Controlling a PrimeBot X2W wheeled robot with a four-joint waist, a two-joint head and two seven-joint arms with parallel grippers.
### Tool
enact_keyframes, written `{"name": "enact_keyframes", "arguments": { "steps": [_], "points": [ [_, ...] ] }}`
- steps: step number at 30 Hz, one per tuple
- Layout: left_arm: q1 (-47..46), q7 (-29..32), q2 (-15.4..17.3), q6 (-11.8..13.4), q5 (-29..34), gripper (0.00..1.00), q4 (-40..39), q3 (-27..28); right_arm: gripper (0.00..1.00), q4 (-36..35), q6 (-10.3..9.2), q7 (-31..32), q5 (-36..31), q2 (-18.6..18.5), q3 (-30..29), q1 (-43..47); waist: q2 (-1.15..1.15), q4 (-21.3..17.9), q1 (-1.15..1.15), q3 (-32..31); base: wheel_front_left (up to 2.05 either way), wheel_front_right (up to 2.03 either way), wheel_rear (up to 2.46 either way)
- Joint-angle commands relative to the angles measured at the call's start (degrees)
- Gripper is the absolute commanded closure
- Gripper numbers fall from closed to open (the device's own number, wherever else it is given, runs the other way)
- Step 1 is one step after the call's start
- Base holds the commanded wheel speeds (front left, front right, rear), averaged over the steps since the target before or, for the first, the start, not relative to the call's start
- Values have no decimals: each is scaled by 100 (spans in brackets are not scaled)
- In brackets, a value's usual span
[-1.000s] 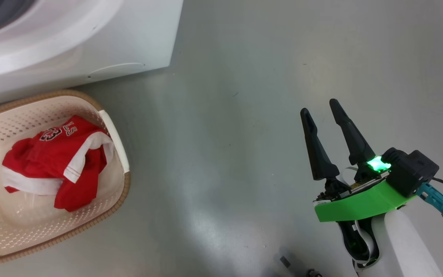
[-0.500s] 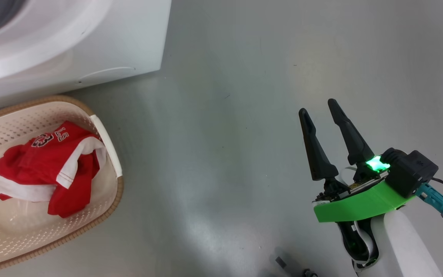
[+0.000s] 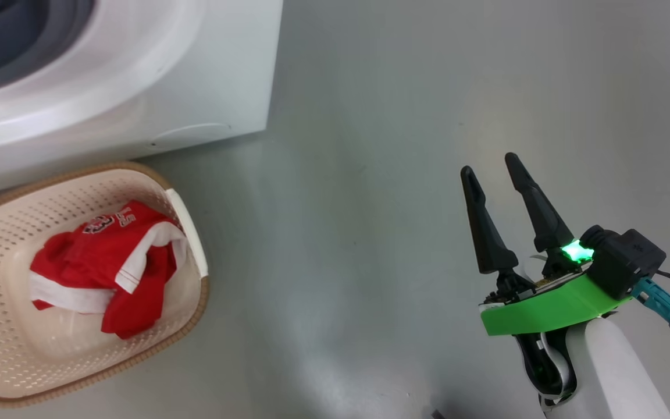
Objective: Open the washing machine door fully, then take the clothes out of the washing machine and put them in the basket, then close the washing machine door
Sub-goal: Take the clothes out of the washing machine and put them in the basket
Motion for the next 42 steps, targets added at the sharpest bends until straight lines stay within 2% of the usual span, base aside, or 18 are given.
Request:
{"name": "enact_keyframes", "arguments": {
  "steps": [1,6,12,15,34,42],
  "points": [
    [127,-158,175,-80,-238,100,-80,254,0,-96,9,-27,-94,25,105,207,0,139,0,-238,0,0,0],
    [433,-476,59,-505,-989,100,-66,839,0,-7,9,-27,-171,25,83,300,0,266,0,-528,0,0,0],
    [903,-692,-90,-758,-1614,100,-367,1249,0,67,9,-27,-280,25,1,448,0,397,0,-853,0,0,0],
    [1086,-706,-124,-778,-1759,100,-618,1342,0,91,9,-27,-319,25,-40,517,0,446,0,-960,0,0,0],
    [3164,-712,-560,-792,-3057,100,-3713,2136,0,136,9,-27,-556,25,-297,856,0,893,0,-1495,0,0,0],
    [3957,-712,-733,-793,-3393,100,-4860,2458,0,139,9,-27,-610,25,-374,972,0,1048,0,-1624,0,0,0]
  ]
}}
